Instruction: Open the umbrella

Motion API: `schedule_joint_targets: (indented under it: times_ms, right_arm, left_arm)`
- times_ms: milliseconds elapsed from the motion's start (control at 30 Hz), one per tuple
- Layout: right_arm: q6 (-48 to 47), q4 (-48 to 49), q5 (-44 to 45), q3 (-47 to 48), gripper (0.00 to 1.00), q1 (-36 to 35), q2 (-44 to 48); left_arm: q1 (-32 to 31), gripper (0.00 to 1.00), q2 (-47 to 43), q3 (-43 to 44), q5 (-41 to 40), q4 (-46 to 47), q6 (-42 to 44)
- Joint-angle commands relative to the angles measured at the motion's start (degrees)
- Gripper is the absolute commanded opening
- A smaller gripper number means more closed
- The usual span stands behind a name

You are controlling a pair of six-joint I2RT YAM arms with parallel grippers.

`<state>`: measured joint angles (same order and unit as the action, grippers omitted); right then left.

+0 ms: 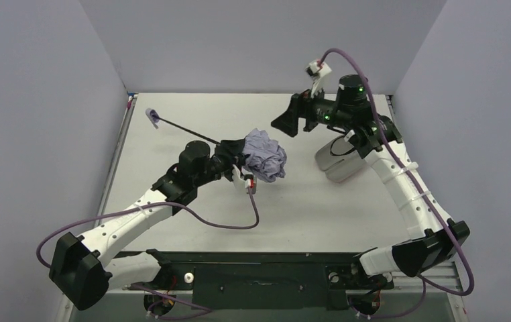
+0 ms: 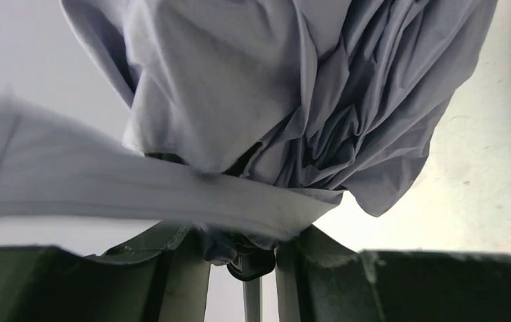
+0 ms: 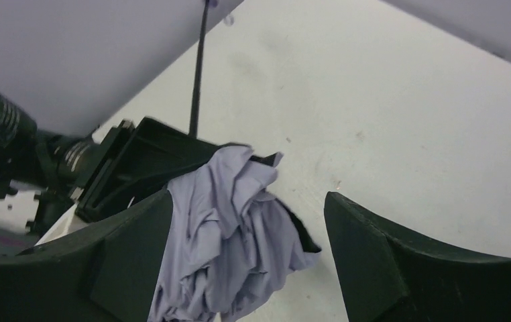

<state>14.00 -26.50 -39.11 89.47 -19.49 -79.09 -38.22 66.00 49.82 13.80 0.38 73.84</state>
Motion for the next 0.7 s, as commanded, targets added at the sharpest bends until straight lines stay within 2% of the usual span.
schedule_joint_targets:
  times_ms: [0, 233, 400, 467, 600, 667]
  right_arm:
    - [-12.0, -13.7, 1.6, 2.7, 0.80, -7.0, -2.2]
    - [-21.2, -24.7, 4.7, 1.5, 0.83, -12.1, -5.7]
    - [-24.2, -27.3, 6.1, 1.4, 0.86, -15.4, -8.4]
    - [-23.8, -27.7, 5.0, 1.9, 0.87, -15.7, -9.5]
    - [-21.7, -28.6, -5.0, 2.7, 0.87, -14.3, -11.8]
    - [-20.6, -28.5, -6.7, 2.5, 0.87, -13.9, -12.6]
  left_arm:
    - [-0.6, 0.00, -1.6, -1.1, 2.7, 13.9, 17.0]
    - [-1.3, 0.00, -1.1, -1.8, 2.9, 16.8, 21.2]
    - [-1.8, 0.00, -0.7, -2.6, 2.7, 19.0, 23.7]
    - [-2.3, 0.00, -0.1, -2.1, 1.6, 19.3, 24.0]
    - [-3.4, 0.00, 0.5, -2.4, -0.2, 20.6, 24.0]
    - [-3.7, 0.00, 0.9, -3.0, -1.0, 22.5, 24.6]
